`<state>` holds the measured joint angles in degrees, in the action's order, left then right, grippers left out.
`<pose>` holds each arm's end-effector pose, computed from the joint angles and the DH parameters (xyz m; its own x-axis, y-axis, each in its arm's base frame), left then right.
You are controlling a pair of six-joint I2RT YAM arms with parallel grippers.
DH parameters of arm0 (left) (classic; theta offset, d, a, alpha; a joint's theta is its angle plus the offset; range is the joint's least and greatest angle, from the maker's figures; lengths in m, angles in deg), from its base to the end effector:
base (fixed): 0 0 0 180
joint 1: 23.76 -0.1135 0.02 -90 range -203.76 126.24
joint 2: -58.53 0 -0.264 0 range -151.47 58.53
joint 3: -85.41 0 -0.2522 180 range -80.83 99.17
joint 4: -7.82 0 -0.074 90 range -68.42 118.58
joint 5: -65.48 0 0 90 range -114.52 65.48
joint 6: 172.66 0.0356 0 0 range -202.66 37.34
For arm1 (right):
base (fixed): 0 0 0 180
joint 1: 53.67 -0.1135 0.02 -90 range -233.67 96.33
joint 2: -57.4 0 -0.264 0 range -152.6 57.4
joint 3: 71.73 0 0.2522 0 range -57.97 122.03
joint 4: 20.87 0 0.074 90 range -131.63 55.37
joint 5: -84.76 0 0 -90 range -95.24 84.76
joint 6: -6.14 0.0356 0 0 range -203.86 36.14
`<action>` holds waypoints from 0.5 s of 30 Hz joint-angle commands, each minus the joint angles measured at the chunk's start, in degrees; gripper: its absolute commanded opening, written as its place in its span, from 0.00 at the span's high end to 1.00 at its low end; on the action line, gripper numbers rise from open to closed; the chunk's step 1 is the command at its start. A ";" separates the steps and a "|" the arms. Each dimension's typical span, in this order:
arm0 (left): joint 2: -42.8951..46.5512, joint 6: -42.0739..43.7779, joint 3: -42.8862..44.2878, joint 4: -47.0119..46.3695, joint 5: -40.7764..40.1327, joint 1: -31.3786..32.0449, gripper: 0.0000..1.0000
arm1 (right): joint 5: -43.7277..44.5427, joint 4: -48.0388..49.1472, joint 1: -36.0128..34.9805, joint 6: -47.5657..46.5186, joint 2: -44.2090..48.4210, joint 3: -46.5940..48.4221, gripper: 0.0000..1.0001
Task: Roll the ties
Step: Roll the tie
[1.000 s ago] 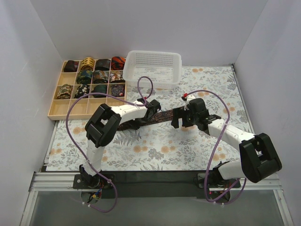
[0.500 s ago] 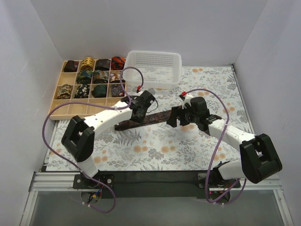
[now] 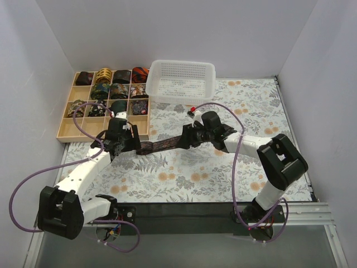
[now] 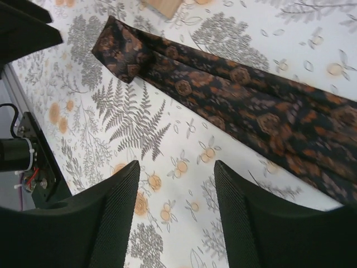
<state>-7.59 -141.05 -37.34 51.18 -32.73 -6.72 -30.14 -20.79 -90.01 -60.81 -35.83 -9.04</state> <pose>0.2206 -0.0623 0.2297 -0.5719 -0.7063 -0.4172 -0.5355 0.7067 -0.4625 0.2680 0.2157 0.1950 -0.7007 -0.0745 -0.7096 -0.6037 0.5920 0.5339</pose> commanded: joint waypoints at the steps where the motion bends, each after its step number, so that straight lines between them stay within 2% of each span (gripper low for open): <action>1: 0.83 -0.85 -3.92 -9.02 12.38 -3.49 0.39 | -3.65 7.58 -2.15 3.93 -3.70 4.33 0.48; 6: -0.84 -1.37 -8.50 -18.17 21.38 -7.10 0.37 | -4.62 11.55 -4.44 6.83 -10.03 7.67 0.57; 9: -1.90 -1.11 -8.33 -18.44 21.31 -7.28 0.36 | -4.98 12.96 -5.50 7.10 -12.93 9.43 0.66; 15: -1.55 -3.22 -9.91 -20.37 19.72 -7.81 0.34 | -5.86 15.24 -7.08 8.94 -19.18 14.35 0.70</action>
<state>-10.26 -142.97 -45.93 34.22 -13.95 -13.96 -34.64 -10.12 -96.35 -53.51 -53.53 2.08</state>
